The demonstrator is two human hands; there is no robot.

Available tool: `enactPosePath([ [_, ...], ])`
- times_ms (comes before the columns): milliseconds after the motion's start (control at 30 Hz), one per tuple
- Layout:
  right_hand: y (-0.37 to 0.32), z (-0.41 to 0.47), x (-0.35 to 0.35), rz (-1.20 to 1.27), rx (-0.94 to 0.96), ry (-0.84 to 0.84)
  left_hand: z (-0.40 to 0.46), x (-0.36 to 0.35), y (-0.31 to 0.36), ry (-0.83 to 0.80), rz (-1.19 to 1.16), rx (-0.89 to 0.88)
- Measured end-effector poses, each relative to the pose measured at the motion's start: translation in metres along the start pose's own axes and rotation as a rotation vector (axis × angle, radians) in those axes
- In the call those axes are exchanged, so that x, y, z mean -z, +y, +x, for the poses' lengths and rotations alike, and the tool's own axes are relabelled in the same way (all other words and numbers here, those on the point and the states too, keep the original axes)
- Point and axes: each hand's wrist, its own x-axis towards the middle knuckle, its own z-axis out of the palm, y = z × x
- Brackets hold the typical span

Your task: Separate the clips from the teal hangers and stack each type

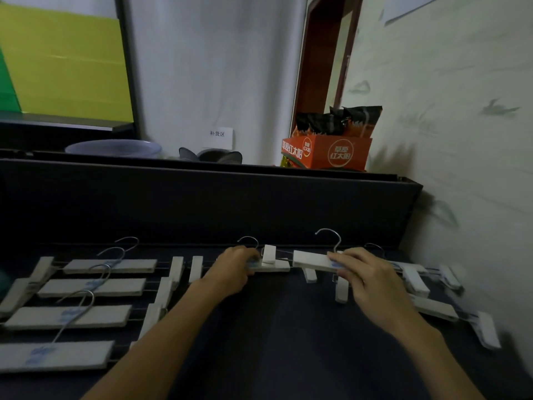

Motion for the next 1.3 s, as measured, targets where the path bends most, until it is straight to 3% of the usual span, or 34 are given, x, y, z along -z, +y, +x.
enactPosePath([
  [333, 0.007, -0.008, -0.002, 0.003, 0.015, -0.024, 0.001, 0.003, 0.0, -0.069, 0.014, 0.032],
  [533, 0.003, -0.012, -0.005, -0.001, 0.024, -0.026, -0.018, 0.007, 0.006, 0.111, 0.284, -0.023],
  [933, -0.073, -0.005, -0.051, 0.072, 0.104, -0.151, -0.102, 0.057, -0.052, 0.358, 0.227, 0.249],
  [1300, -0.097, 0.014, -0.086, 0.032, 0.081, -0.212, -0.139, 0.064, -0.077, 0.411, 0.137, 0.252],
])
